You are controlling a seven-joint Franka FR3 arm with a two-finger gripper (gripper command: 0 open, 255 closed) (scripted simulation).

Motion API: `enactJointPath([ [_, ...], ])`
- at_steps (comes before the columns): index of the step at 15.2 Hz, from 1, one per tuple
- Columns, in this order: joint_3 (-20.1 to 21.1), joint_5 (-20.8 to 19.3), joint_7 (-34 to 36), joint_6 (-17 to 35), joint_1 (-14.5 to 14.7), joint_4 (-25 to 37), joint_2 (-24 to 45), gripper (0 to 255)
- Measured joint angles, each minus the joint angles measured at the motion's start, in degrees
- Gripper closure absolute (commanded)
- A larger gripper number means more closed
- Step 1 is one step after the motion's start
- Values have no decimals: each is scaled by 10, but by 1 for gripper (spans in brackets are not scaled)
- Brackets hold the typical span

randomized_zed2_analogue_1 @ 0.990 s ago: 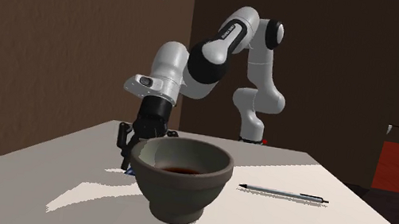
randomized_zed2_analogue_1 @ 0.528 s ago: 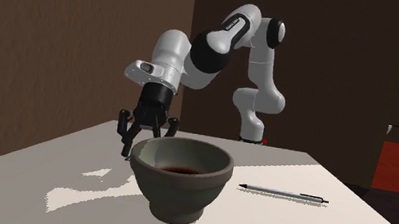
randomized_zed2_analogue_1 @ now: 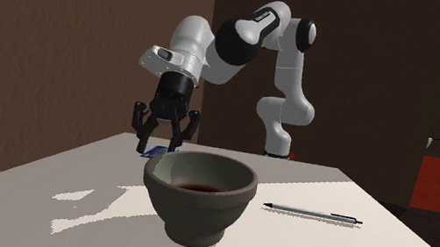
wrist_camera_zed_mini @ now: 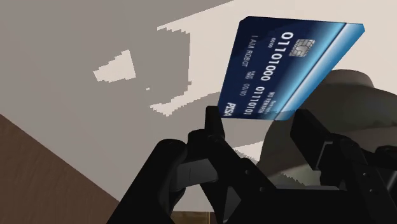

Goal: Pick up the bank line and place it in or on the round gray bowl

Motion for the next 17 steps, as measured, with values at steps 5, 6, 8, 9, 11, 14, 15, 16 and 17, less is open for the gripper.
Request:
enactJointPath([
  [5,-10,-32,33,-29,5,12,-22,255],
  [6,-12,-36,38,-34,5,14,-25,255],
  [8,-14,-47,48,-44,7,19,-32,255],
  [9,-16,-52,54,-51,7,23,-34,255],
  [11,-19,-62,64,-63,7,30,-40,255],
  [14,-22,-76,80,-80,9,41,-49,255],
  [15,-23,-80,85,-86,9,46,-50,255],
  [16,-24,-84,89,-91,9,51,-52,255],
  [17,-24,-89,95,-98,10,56,-54,255],
])
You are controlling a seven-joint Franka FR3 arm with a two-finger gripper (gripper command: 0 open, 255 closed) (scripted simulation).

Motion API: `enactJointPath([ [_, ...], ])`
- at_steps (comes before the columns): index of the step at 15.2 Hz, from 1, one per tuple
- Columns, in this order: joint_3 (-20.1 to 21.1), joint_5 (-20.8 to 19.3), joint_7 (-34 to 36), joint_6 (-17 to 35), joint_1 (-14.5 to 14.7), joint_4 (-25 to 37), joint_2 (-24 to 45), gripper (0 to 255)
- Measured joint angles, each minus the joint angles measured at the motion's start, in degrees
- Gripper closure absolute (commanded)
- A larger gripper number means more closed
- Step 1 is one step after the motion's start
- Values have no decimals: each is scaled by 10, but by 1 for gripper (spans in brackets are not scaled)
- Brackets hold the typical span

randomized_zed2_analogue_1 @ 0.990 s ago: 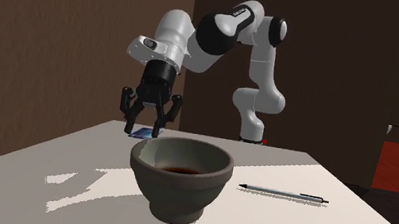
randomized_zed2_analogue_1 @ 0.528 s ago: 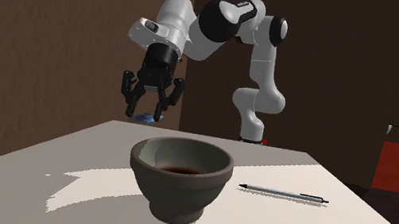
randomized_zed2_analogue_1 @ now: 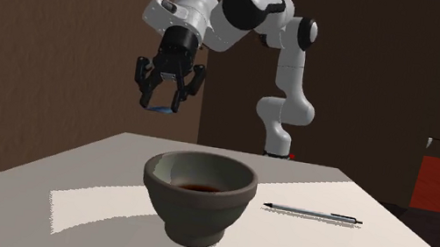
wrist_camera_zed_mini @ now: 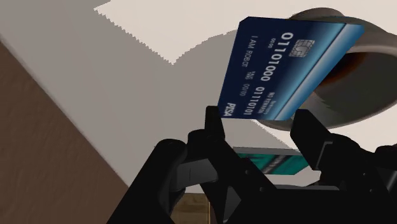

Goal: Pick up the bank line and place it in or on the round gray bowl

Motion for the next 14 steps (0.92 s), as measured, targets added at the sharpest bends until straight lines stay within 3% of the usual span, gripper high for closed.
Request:
enactJointPath([
  [3,3,-14,24,-4,9,11,0,255],
  [14,28,-98,190,2,90,121,76,255],
])
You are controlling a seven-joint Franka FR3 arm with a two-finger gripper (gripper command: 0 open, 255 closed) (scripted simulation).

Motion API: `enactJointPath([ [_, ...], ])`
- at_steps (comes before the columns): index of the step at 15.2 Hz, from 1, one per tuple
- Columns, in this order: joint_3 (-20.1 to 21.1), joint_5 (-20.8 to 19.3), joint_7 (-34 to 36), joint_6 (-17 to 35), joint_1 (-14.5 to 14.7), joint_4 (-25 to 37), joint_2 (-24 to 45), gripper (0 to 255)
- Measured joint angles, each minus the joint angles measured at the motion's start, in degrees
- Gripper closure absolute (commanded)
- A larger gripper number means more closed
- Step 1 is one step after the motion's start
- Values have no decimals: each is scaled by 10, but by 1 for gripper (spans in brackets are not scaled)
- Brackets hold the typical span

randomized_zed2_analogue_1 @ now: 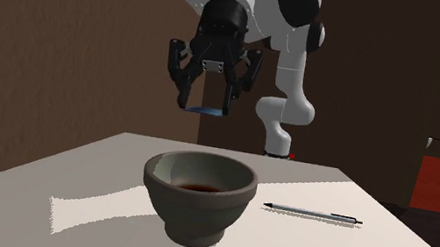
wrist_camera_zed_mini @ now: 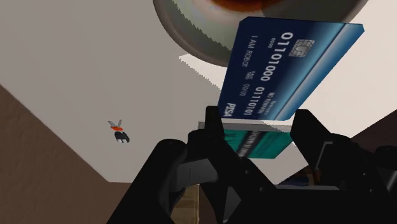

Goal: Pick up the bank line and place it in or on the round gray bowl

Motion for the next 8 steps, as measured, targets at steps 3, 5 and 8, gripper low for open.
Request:
enactJointPath([
  [3,3,1,3,15,4,-4,10,255],
  [5,4,5,-2,26,4,-10,15,255],
  [8,8,13,-10,47,3,-24,22,255],
])
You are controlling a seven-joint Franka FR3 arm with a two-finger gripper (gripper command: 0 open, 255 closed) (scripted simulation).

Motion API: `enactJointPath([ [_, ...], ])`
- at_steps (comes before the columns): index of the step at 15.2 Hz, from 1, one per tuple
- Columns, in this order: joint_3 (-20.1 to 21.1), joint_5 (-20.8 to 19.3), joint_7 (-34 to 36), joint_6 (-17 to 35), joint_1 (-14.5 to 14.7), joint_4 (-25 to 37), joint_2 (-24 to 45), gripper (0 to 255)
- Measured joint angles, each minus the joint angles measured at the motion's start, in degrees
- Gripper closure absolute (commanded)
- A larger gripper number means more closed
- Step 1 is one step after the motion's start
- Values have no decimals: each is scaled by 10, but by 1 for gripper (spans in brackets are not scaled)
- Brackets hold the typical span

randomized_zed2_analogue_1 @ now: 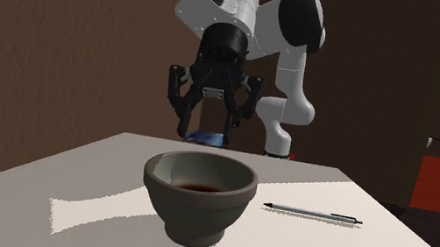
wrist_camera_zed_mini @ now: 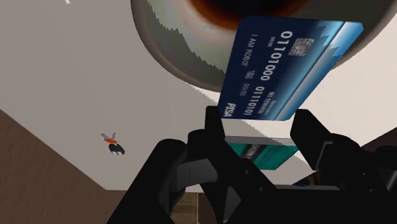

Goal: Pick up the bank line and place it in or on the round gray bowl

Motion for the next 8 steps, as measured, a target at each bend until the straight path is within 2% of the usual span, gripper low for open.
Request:
enactJointPath([
  [8,11,24,-28,49,-6,-27,24,255],
])
